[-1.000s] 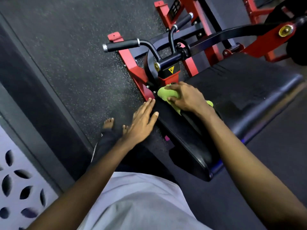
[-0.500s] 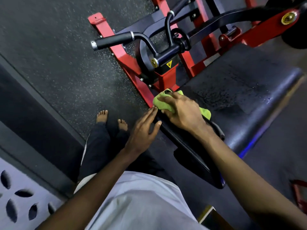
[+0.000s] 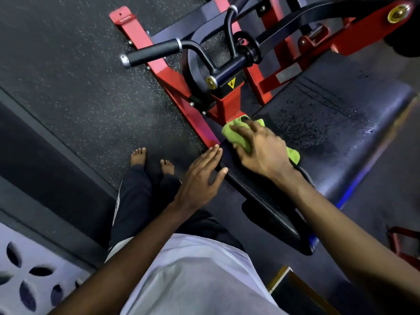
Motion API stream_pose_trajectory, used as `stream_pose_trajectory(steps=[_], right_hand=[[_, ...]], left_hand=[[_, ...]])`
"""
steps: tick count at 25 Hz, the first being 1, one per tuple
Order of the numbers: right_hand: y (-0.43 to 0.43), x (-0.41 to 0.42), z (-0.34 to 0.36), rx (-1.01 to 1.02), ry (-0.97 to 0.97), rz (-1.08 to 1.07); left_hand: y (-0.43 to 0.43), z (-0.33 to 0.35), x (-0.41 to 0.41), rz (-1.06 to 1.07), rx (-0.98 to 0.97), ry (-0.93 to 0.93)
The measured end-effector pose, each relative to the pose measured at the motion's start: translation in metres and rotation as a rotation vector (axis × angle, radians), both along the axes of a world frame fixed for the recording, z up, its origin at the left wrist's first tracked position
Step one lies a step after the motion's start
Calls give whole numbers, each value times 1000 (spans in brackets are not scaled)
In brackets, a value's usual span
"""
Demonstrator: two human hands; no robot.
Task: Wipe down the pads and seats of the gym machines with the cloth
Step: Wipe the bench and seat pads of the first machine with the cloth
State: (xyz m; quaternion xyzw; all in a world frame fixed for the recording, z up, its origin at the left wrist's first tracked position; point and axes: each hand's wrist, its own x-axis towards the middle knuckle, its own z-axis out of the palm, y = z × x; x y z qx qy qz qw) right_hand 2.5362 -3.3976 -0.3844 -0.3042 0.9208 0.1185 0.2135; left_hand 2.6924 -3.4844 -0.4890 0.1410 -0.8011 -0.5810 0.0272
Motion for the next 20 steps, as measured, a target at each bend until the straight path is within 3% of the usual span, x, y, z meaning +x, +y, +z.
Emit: stream_pose_trajectory(steps=[4, 7, 10, 14, 18, 20], right_hand=[[17, -38, -7, 49, -35, 54], [20, -79, -9, 57, 25, -143], [3, -42, -7, 98, 79, -131], [0, 1, -3, 2, -3, -10], [7, -59, -15, 53, 15, -66], [4, -84, -19, 49, 64, -198]], left_hand=[[2, -7, 1, 14, -41, 29], [2, -7, -3, 14, -58, 42], [4, -4, -14, -6, -77, 66], [4, -6, -19, -35, -103, 69], [3, -9, -16, -15, -113, 107], [1, -9, -19, -9, -97, 100]])
